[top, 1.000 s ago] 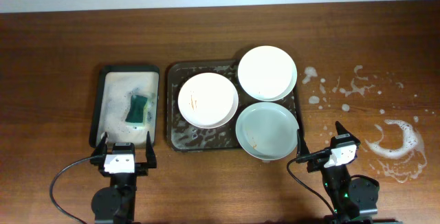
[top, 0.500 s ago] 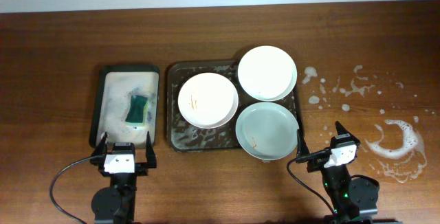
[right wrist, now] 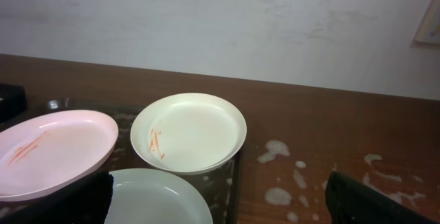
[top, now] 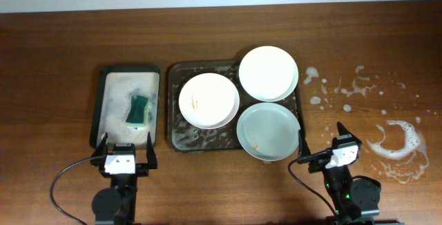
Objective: Clean dirty plates on tray and stack at the side
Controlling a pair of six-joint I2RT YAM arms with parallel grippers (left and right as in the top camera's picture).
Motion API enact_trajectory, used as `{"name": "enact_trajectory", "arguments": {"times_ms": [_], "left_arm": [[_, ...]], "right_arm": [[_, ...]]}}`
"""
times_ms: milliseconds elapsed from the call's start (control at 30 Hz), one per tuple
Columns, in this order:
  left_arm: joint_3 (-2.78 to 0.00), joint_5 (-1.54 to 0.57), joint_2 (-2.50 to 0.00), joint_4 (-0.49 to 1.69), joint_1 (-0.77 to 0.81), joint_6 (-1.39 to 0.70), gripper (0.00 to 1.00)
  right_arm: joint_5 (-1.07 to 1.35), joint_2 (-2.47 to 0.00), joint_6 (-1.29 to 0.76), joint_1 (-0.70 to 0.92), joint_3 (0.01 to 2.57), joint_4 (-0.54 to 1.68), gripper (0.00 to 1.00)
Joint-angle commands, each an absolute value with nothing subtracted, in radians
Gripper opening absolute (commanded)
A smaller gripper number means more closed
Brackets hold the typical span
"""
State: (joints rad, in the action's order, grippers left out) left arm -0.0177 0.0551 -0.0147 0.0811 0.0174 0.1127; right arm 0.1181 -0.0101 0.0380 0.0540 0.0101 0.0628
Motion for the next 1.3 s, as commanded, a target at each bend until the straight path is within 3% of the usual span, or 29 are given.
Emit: {"name": "enact_trajectory", "arguments": {"times_ms": [0, 167, 267, 433, 633, 767, 900, 1000, 1167, 1200, 1267], "left_arm": [[-0.009, 0.041, -0.005, 0.08, 0.017, 0.122, 0.99], [-0.009, -0.063, -0.005, -0.018, 0.017, 0.122, 0.99], [-0.035, -0.081, -0.006, -0.081, 0.017, 0.122, 0.99], [-0.292, -0.109, -0.183, 0.079, 0.017, 0.122, 0.99], [-0.805, -0.196, -0.665, 0.361, 0.017, 0.123, 0.99], [-1.134, -0.237, -0.945, 0.649, 0.017, 0.122, 0.99], [-1.43, -0.319, -1.174, 0.956, 0.017, 0.122, 0.99], [-1.511, -0.316, -1.27, 1.023, 0.017, 0.128, 0.99], [-1.509, -0.405, -1.279, 1.0, 0.017, 0.209, 0.99], [-1.509, -0.416, -1.279, 0.988, 0.017, 0.207, 0.99], [-1.509, -0.332, -1.279, 0.98, 0.017, 0.208, 0.99]], "right_arm": [[0.12, -0.004, 0.045, 0.059, 0.006, 0.068, 0.98], [0.125, -0.004, 0.044, 0.059, 0.006, 0.046, 0.98], [0.128, -0.004, -0.093, 0.059, 0.008, -0.041, 0.98], [0.203, -0.008, -0.114, 0.059, 0.144, 0.014, 0.98], [0.212, -0.141, -0.113, 0.059, 0.471, 0.274, 0.98], [0.275, -0.495, -0.113, 0.059, 0.786, 0.395, 0.98], [0.337, -0.972, -0.109, 0.07, 1.227, 0.739, 0.98], [0.341, -1.258, -0.109, 0.144, 1.472, 0.944, 0.98], [0.517, -1.607, -0.122, 0.213, 1.53, 0.843, 1.0], [0.492, -1.691, -0.21, 0.244, 1.53, 0.817, 0.89], [0.337, -1.806, -0.4, 0.323, 1.53, 0.8, 0.85]]}}
